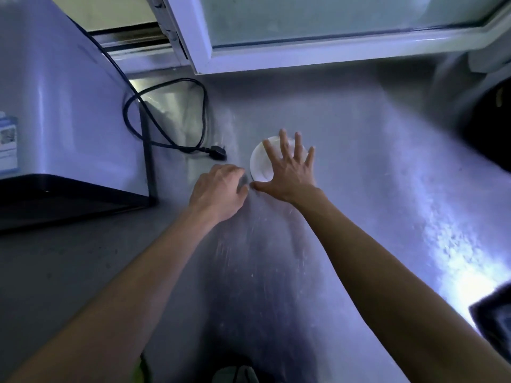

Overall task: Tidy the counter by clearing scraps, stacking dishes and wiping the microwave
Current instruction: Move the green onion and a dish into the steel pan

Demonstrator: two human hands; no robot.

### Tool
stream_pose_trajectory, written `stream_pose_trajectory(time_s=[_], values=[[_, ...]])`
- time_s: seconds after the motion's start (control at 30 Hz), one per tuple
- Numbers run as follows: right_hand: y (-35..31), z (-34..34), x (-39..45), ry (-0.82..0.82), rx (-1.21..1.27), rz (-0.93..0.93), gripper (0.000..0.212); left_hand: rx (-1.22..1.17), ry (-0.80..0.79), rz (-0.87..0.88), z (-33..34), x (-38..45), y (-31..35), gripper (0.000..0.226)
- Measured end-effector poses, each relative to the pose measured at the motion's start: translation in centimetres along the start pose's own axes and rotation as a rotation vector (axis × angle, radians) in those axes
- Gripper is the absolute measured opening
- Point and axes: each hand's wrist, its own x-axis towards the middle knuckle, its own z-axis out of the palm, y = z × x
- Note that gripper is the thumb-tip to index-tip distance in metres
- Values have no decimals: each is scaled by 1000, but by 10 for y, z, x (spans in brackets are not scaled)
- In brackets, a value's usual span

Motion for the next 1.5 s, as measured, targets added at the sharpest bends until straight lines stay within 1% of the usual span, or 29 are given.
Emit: stream_pose_trajectory(time_s=[0.07,0.2,0.4,0.5,0.6,0.77,0.9,1.07,1.23,1.4,1.5], values=[[4,0,4,-9,-3,0,115,-6,18,-12,0,0,0,23],[0,1,0,1,-18,2,111,-46,12,-53,3,-13,-2,37],[-12,6,-37,28,30,2,109,-31,6,-76,0,-49,-5,35],[-20,8,-64,60,50,0,109,-10,-2,-50,-2,-74,-5,32],[-32,10,-94,79,61,-16,108,-17,-3,-65,-1,-104,-9,28],[-62,16,-143,92,47,-55,106,-61,46,-97,5,-163,-24,41],[-97,25,-183,96,30,-110,105,-66,83,-137,13,-214,-40,44],[-147,40,-238,79,5,-179,105,-112,169,-209,31,-290,-63,46],[-187,63,-296,82,-44,-241,105,-158,227,-317,59,-374,-84,46],[-212,86,-335,59,-86,-295,105,-213,195,-444,85,-429,-98,28],[-218,95,-341,46,-109,-320,105,-260,189,-496,97,-442,-101,32]])
